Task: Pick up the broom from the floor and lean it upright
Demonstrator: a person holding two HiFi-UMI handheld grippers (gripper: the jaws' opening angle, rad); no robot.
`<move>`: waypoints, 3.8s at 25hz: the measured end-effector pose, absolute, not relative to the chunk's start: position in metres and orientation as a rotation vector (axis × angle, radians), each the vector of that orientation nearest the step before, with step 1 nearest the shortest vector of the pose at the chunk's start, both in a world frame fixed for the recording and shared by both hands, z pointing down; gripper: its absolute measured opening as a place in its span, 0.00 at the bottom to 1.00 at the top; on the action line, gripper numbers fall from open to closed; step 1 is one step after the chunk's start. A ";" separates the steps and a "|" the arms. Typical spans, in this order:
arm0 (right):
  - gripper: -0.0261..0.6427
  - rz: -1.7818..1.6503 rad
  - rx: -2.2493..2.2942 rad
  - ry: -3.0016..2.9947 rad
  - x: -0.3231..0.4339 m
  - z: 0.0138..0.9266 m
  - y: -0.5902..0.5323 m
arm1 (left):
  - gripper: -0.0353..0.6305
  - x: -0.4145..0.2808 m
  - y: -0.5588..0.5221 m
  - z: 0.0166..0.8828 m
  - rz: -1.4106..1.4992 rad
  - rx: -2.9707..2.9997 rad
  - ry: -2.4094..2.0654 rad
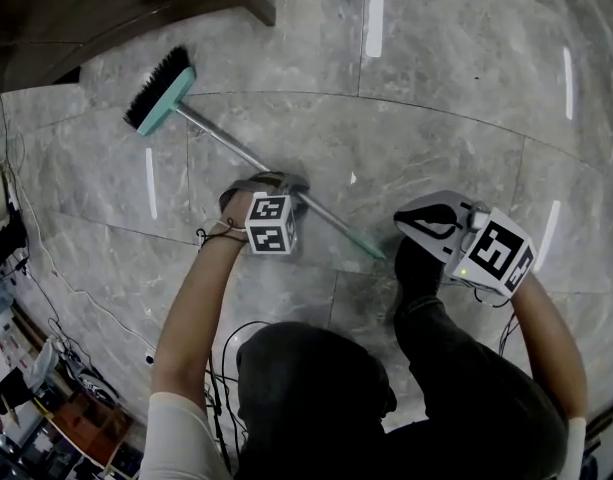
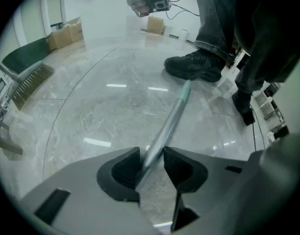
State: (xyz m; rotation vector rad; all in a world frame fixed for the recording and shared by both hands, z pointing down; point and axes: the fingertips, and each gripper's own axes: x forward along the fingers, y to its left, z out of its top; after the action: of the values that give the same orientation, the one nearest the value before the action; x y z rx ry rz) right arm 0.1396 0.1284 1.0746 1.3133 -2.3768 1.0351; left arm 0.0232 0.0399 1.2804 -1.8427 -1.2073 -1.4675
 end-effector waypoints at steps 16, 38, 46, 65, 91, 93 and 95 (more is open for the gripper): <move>0.04 0.734 1.497 -2.413 0.174 0.968 0.091 | 0.26 0.049 -0.013 1.200 -1.510 -2.378 -0.874; 0.04 0.483 1.462 -2.379 0.142 0.848 0.027 | 0.22 0.056 -0.107 1.008 -1.017 -2.996 -0.348; 0.04 0.367 1.465 -2.349 0.140 0.804 -0.003 | 0.21 0.038 -0.135 0.949 -0.871 -3.054 -0.221; 0.04 0.224 1.419 -2.362 0.060 0.737 -0.051 | 0.18 -0.046 -0.187 0.827 -0.480 -3.111 0.168; 0.04 0.073 1.368 -2.413 0.111 0.667 -0.092 | 0.16 0.019 -0.254 0.751 -0.334 -3.165 0.532; 0.04 0.072 1.356 -2.424 0.121 0.666 -0.099 | 0.16 0.030 -0.261 0.750 -0.342 -3.166 0.547; 0.04 0.067 1.343 -2.434 0.131 0.666 -0.106 | 0.16 0.042 -0.266 0.749 -0.345 -3.166 0.563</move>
State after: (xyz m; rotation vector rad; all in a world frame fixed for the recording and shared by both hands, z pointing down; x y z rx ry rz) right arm 0.1310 -0.1058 0.6659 1.3427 -2.4337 0.0672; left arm 0.0419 -0.2665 0.7495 -3.1662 0.5633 -0.3448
